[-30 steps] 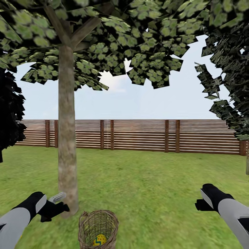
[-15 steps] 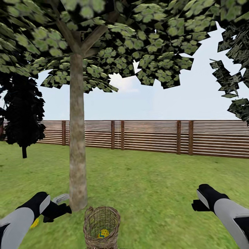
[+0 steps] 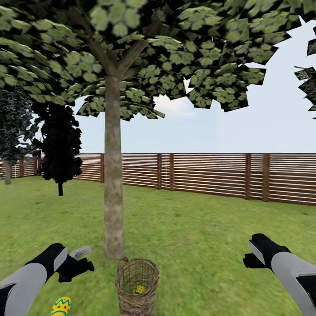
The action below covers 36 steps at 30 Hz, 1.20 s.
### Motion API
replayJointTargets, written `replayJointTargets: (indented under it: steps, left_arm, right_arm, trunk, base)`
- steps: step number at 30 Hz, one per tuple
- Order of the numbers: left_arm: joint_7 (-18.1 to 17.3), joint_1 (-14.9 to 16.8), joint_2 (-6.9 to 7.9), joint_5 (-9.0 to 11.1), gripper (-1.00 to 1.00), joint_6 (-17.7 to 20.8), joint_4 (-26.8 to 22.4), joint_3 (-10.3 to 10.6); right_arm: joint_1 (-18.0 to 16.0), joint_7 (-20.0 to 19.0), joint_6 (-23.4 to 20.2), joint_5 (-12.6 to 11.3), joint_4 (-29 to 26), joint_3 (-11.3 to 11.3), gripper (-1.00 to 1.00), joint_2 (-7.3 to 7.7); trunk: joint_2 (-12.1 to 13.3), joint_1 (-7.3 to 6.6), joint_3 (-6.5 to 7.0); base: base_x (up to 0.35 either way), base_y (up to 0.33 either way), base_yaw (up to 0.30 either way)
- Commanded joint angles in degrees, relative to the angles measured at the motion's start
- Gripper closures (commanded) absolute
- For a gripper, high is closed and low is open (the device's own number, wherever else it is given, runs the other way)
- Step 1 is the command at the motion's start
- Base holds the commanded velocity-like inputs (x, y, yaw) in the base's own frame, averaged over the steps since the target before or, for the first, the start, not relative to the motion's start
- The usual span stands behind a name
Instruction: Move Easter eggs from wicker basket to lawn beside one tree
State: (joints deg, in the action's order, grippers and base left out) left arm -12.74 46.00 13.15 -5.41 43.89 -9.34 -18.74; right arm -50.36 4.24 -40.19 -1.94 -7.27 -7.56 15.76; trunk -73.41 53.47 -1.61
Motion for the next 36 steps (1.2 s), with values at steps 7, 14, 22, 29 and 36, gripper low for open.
replayJointTargets:
  steps: [7, 14, 22, 29, 36]
  left_arm:
    - [-0.4, 0.1, -1.2, -0.7, -1.0, 0.2, -0.1, -0.3]
    - [-0.4, 0.0, -1.6, -0.7, -1.0, 0.2, 0.0, -0.2]
    - [-0.2, -0.2, -3.07, -0.8, -1.0, -4.2, 0.0, -0.2]
    - [-0.1, -0.2, -3.31, -0.8, -1.0, -5.6, 0.8, -0.2]
    - [0.0, -0.2, -3.95, -0.8, -1.0, -5.8, 1.6, -0.2]
  right_arm:
    - [0.0, 0.1, -0.3, -0.3, -0.2, -0.3, -1.0, 0.06]
    - [0.0, 0.2, -0.3, -0.3, -0.2, -0.3, -1.0, 0.06]
    - [0.0, 0.2, -0.4, -0.3, -0.2, -0.4, -1.0, 0.06]
    - [0.0, 0.2, -0.4, -0.3, -0.1, -0.3, -1.0, 0.06]
    - [0.0, 0.2, -0.4, -0.3, -0.2, -0.4, -1.0, -0.01]
  trunk:
    - [2.8, -1.55, 1.17]
    - [5.6, -3.09, 2.43]
    - [8.8, -4.85, 3.86]
    - [11.6, -6.38, 5.12]
    - [14.4, -7.92, 6.37]
  base:
    - [-0.105, -0.304, 0.051]
    - [-0.026, -0.202, 0.001]
    - [0.194, -0.011, 0.0]
    - [0.335, 0.0, 0.0]
    - [0.337, 0.0, 0.0]
